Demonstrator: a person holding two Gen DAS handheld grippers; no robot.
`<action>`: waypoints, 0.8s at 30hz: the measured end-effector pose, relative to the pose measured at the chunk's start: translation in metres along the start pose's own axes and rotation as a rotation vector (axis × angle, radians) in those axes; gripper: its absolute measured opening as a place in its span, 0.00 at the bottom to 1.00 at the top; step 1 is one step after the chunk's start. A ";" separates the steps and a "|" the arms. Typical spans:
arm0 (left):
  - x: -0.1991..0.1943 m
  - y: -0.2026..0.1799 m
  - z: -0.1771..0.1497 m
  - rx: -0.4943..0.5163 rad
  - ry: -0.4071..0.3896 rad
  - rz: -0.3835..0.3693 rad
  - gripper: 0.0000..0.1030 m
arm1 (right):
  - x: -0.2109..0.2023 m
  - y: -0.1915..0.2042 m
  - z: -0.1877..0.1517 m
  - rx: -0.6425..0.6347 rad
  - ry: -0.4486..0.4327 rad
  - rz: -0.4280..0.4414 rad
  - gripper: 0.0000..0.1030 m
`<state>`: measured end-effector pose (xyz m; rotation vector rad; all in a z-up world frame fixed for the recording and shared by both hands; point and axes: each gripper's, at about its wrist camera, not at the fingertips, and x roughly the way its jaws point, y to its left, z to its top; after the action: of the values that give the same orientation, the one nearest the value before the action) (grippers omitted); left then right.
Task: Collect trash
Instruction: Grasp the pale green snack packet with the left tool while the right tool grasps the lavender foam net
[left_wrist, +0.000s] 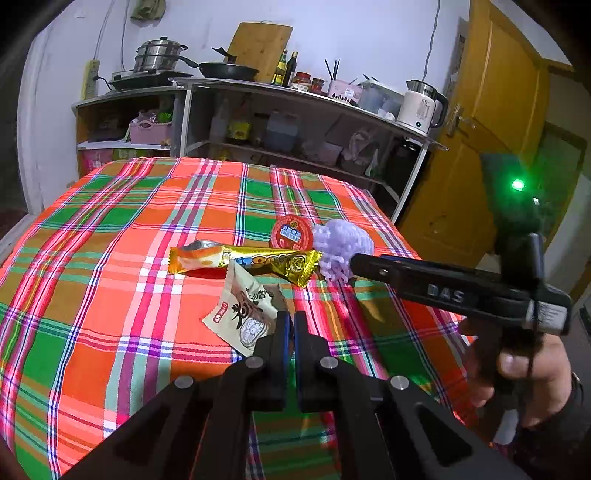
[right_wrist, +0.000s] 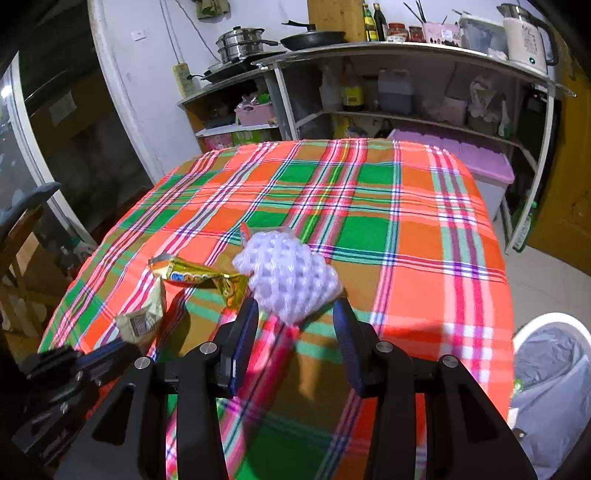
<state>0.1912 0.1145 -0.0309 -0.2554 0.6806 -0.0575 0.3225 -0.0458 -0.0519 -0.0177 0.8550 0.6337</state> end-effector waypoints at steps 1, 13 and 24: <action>0.000 0.001 0.000 -0.001 0.000 -0.005 0.02 | 0.002 0.000 0.001 0.003 0.003 0.007 0.42; 0.004 -0.004 -0.003 0.019 0.014 0.010 0.02 | -0.001 -0.002 0.000 0.021 -0.027 0.002 0.08; -0.009 -0.015 -0.006 0.029 0.012 0.045 0.02 | -0.048 -0.005 -0.020 0.037 -0.077 0.011 0.07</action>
<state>0.1812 0.0997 -0.0256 -0.2115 0.6969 -0.0260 0.2884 -0.0796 -0.0325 0.0453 0.7924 0.6250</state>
